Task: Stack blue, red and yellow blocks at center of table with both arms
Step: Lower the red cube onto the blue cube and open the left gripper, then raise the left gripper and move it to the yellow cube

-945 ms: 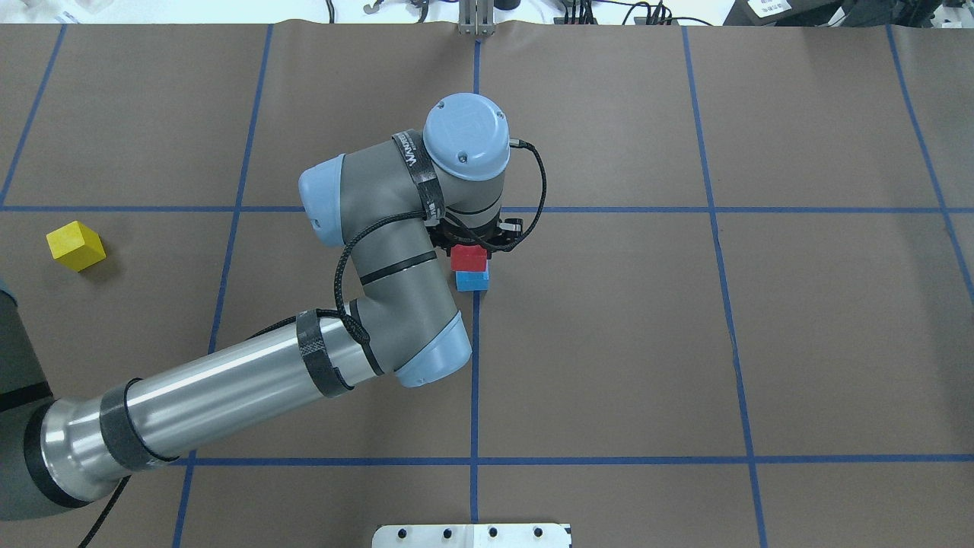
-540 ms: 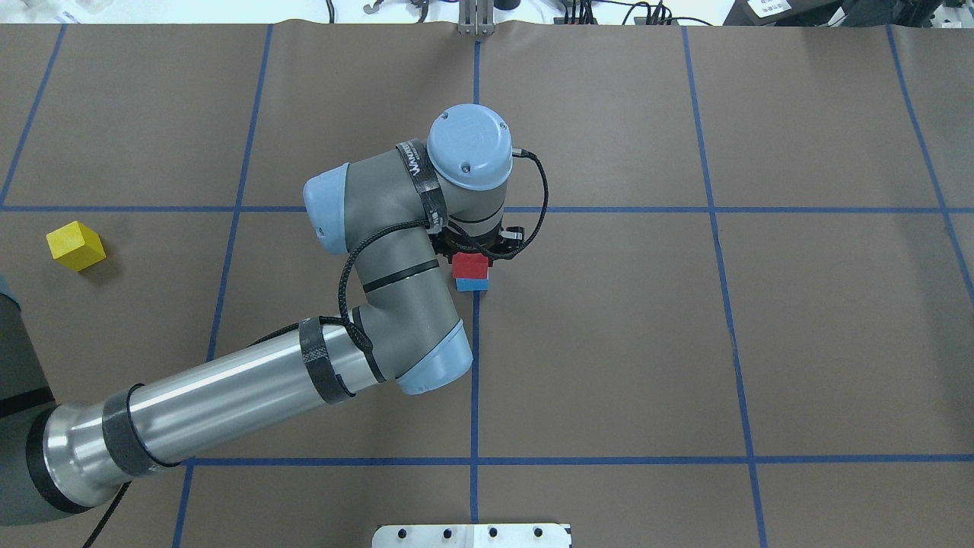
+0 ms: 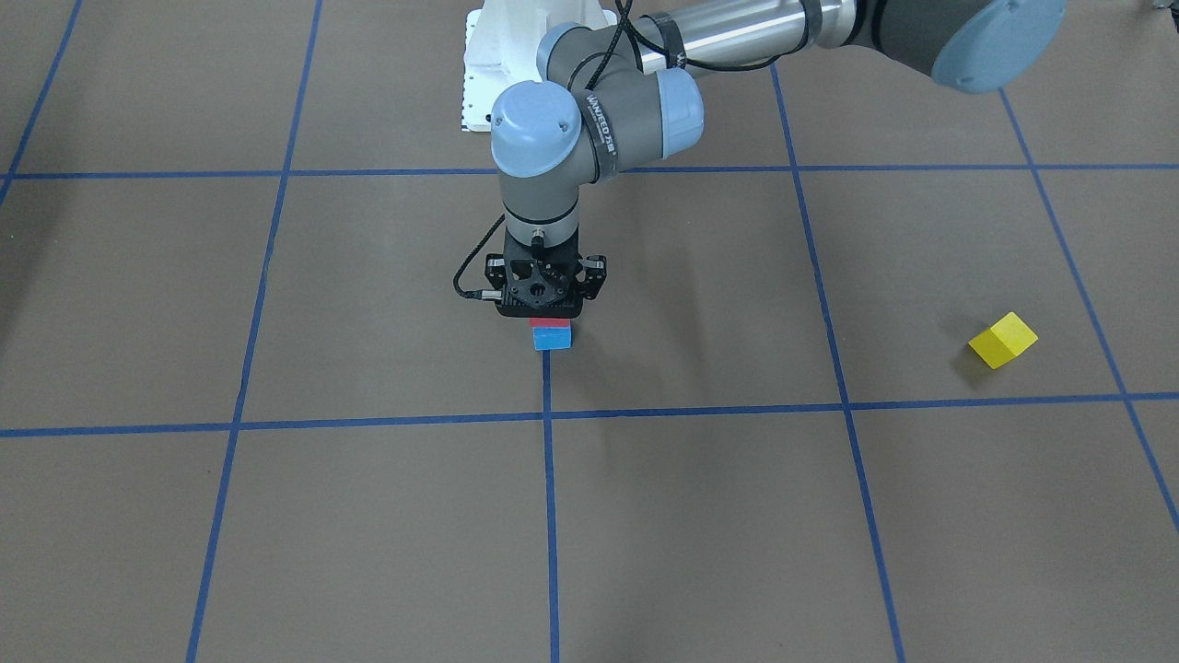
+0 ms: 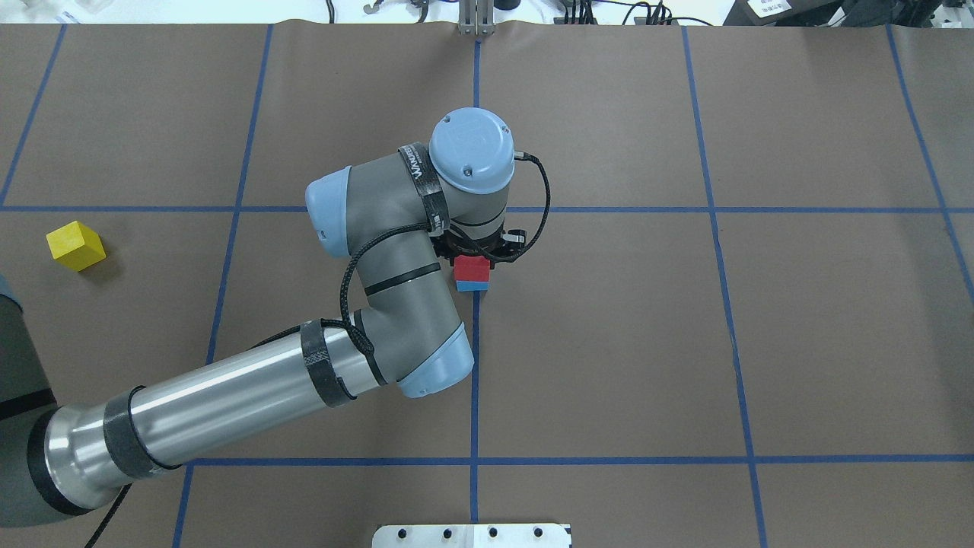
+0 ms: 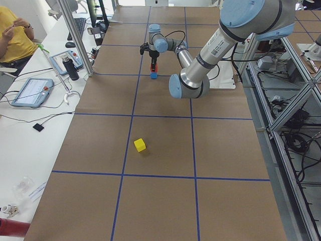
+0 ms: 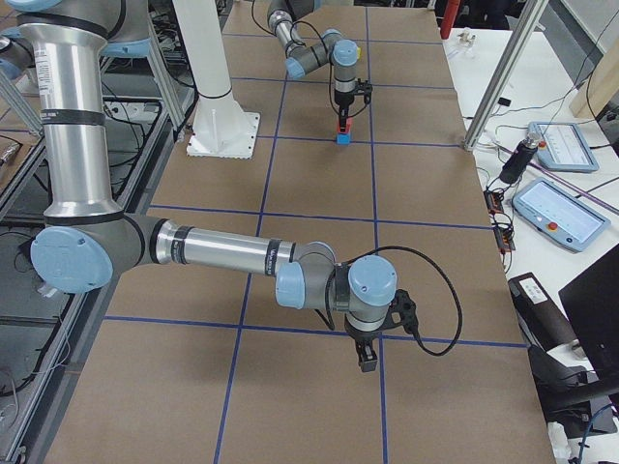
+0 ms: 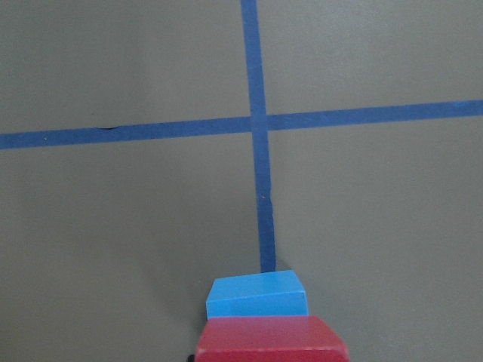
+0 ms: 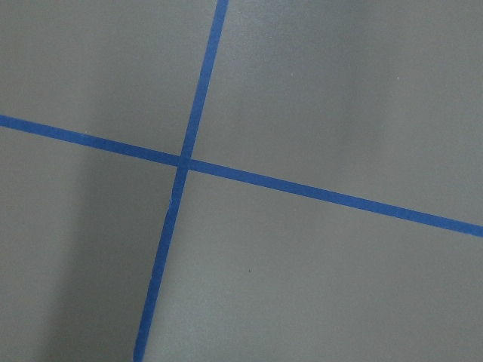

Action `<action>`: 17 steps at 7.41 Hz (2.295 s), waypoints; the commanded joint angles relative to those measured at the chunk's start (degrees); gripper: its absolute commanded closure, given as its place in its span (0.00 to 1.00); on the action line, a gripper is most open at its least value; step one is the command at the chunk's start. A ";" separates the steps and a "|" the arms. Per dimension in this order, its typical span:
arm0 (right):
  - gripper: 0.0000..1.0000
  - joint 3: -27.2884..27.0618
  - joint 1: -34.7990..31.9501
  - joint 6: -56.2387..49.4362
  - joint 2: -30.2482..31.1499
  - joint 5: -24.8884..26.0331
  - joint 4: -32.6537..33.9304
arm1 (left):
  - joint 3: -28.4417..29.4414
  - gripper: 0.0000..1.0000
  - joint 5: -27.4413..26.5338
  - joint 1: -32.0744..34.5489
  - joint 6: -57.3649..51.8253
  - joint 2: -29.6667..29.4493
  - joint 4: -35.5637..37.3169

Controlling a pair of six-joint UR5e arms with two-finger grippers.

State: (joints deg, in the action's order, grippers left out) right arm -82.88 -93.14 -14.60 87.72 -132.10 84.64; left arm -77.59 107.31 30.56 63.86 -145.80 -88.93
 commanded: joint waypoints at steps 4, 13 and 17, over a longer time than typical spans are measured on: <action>0.01 0.00 0.06 0.01 -0.09 0.00 0.00 | 0.25 0.75 0.00 0.20 -0.14 0.08 -0.01; 0.01 0.00 -0.03 -0.08 -0.18 0.00 0.00 | -0.19 0.01 0.09 0.37 0.39 0.17 -0.80; 0.01 -0.09 0.06 0.01 -0.18 -0.09 0.00 | -17.96 0.00 4.73 9.22 -14.22 12.58 6.28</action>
State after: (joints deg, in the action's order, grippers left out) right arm -82.93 -93.14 -14.59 87.57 -132.17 84.64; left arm -87.37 109.75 35.95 57.35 -139.71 -86.17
